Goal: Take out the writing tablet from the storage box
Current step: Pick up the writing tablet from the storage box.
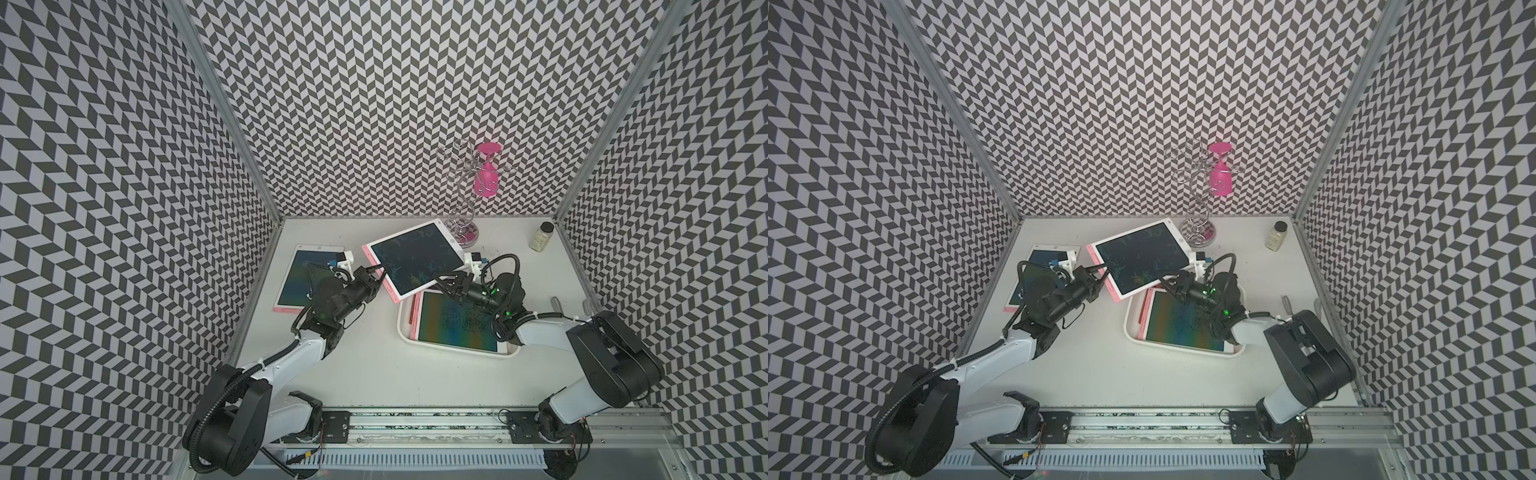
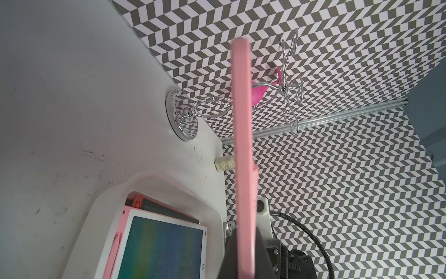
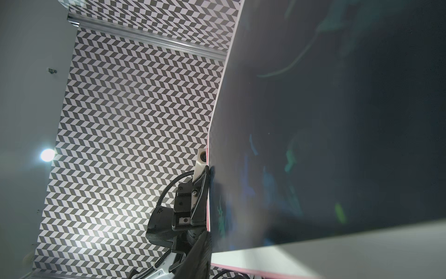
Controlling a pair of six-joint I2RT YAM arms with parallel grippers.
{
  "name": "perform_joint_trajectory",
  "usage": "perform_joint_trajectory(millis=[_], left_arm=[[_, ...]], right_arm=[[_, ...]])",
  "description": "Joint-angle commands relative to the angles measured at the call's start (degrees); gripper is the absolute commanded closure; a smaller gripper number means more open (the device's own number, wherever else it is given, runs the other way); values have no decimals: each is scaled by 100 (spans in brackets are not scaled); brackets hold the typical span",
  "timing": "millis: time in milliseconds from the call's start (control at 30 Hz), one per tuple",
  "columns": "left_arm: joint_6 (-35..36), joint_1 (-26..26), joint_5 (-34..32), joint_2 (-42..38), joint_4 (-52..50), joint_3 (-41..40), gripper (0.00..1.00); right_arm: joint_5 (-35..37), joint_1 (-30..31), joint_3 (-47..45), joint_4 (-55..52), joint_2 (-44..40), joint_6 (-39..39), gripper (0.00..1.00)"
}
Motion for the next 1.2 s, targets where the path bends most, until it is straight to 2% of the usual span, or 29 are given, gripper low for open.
perform_joint_trajectory(millis=[0, 133, 433, 600, 733, 867, 933, 1167], left_arm=[[-106, -20, 133, -41, 475, -4, 100], [-102, -69, 202, 17, 342, 20, 100], [19, -172, 370, 190, -103, 132, 100], [43, -193, 437, 196, -112, 146, 100], [43, -194, 484, 256, -114, 148, 96], [135, -188, 586, 284, -30, 158, 77], [225, -171, 601, 230, -105, 161, 59], [499, 222, 537, -204, -645, 50, 44]], right_arm=[[14, 44, 158, 357, 1, -11, 61], [-11, 45, 329, 575, 210, 88, 66], [175, 47, 776, 218, 329, -125, 73], [405, 37, 914, 8, 377, -207, 83], [530, 36, 928, -49, 403, -283, 90], [503, 28, 881, 224, 467, -213, 92], [470, 3, 868, 319, 498, -193, 92], [251, -87, 853, 387, 571, -275, 97]])
